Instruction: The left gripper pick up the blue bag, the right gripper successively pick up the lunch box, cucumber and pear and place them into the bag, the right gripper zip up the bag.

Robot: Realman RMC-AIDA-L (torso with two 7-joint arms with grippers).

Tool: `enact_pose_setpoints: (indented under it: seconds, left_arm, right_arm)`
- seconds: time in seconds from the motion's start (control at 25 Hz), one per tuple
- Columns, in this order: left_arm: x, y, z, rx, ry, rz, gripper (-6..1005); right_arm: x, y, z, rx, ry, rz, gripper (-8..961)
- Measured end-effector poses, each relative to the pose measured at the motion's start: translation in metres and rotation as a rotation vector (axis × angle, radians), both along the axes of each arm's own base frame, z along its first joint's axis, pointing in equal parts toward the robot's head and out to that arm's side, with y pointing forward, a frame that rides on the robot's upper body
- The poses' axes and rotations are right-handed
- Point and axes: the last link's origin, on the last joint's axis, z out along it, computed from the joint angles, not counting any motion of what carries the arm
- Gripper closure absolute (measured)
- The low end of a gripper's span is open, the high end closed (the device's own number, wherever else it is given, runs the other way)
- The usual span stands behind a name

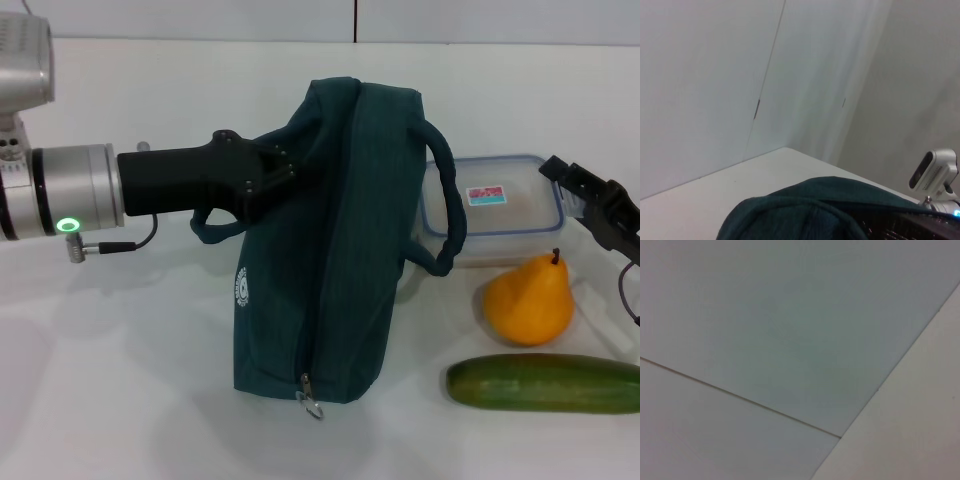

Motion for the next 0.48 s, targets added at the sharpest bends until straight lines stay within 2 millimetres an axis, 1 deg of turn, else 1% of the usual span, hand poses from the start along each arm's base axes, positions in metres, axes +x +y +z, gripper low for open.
enact_pose_setpoints:
  seconds: [0.2,0.48]
  left_arm:
    - [0.0017,-0.0001,-0.0016,-0.004,-0.006,-0.005,957]
    - [0.0016,0.0005,-0.0026,0.001,-0.002,-0.009,957]
  right_arm:
    - [0.0009,-0.0012,-0.0002,-0.001,-0.001,-0.002,602]
    - [0.0007,-0.0020,0.0004,0.004,-0.004,0.007,636]
